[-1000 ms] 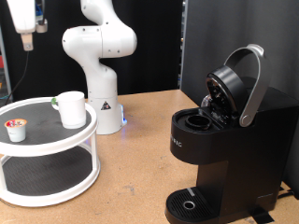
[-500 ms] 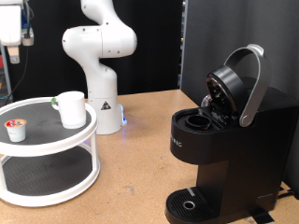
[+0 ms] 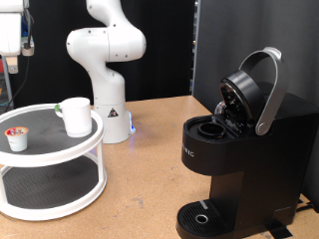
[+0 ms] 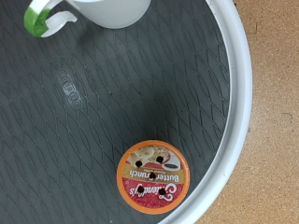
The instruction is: Make a cup of coffee with the keurig machine
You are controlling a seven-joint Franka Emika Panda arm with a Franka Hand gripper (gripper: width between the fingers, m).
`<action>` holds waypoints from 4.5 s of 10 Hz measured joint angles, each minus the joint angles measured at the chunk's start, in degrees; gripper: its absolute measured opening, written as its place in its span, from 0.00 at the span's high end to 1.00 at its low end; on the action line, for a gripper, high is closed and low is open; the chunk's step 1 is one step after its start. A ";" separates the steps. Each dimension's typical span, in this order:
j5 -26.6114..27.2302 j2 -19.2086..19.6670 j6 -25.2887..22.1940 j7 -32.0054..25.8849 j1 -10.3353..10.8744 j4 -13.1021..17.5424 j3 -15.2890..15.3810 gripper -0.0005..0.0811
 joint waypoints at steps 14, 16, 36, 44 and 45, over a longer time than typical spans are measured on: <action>-0.69 9.24 23.94 -1.26 -0.04 -10.81 -6.28 0.01; -0.83 11.43 27.24 -1.26 -0.04 -11.35 -6.71 0.01; 1.39 12.87 30.48 -4.81 -0.04 -14.45 -7.91 0.44; 5.43 3.96 15.05 -4.97 0.18 -8.37 -5.89 0.44; 8.46 3.93 14.58 -4.49 0.79 -8.49 -5.86 0.44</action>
